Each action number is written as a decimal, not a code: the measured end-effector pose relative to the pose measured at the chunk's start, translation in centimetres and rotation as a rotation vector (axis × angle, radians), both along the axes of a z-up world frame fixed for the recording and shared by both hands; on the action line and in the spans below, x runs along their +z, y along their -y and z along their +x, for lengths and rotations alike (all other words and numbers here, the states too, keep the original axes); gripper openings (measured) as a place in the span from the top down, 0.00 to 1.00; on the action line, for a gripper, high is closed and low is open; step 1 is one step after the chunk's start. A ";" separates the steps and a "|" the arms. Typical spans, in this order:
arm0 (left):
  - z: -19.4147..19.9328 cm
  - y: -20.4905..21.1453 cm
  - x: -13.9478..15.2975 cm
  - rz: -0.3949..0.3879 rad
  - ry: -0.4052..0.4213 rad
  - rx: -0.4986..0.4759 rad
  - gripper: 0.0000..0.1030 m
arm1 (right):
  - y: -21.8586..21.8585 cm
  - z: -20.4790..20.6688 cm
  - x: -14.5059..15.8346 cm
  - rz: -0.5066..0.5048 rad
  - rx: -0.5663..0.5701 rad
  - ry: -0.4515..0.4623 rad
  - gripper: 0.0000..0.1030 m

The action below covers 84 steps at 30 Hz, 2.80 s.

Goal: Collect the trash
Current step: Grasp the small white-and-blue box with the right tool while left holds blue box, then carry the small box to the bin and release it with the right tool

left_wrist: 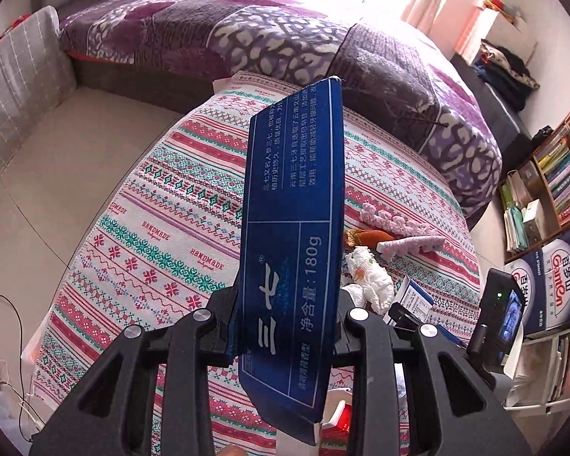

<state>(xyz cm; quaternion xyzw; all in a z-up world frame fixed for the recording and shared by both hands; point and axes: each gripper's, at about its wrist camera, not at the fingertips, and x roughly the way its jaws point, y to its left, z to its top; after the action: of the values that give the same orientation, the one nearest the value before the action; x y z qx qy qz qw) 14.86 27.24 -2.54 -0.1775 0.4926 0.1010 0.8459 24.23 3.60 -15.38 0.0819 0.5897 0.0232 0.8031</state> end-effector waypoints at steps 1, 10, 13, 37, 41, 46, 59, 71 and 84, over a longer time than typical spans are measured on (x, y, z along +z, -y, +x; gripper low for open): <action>0.0 -0.2 -0.2 0.000 -0.007 0.000 0.69 | -0.4 0.1 -0.2 0.002 0.002 -0.004 0.07; 0.5 0.0 -1.4 0.024 -0.044 0.019 0.69 | -1.5 0.2 -0.2 -0.045 0.070 0.042 0.30; 0.5 0.5 -1.0 0.065 -0.027 0.028 0.69 | -0.5 0.1 1.0 0.031 0.087 0.051 0.44; -1.4 7.3 5.1 0.276 0.283 0.121 0.69 | 4.7 -5.6 15.2 -0.053 0.064 0.604 0.44; -1.4 9.1 5.2 0.290 0.312 0.106 0.69 | 5.9 -6.3 16.0 -0.077 0.056 0.642 0.44; -1.0 11.5 5.1 0.292 0.324 0.066 0.69 | 7.9 -6.6 16.6 -0.089 0.036 0.658 0.44; 0.3 17.8 4.7 0.290 0.339 -0.047 0.69 | 13.0 -7.0 16.9 -0.111 -0.038 0.643 0.44; 1.5 23.0 3.7 0.265 0.330 -0.148 0.69 | 18.5 -7.3 16.5 -0.144 -0.134 0.610 0.43; 2.0 28.7 2.2 0.274 0.327 -0.264 0.69 | 26.2 -7.4 15.5 -0.156 -0.291 0.532 0.43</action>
<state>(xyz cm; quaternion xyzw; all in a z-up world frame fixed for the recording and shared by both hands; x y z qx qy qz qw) 16.82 -1.46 -0.31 -0.0092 0.3499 0.0253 0.9364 16.83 -22.65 0.12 0.0948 0.3407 -0.1166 0.9281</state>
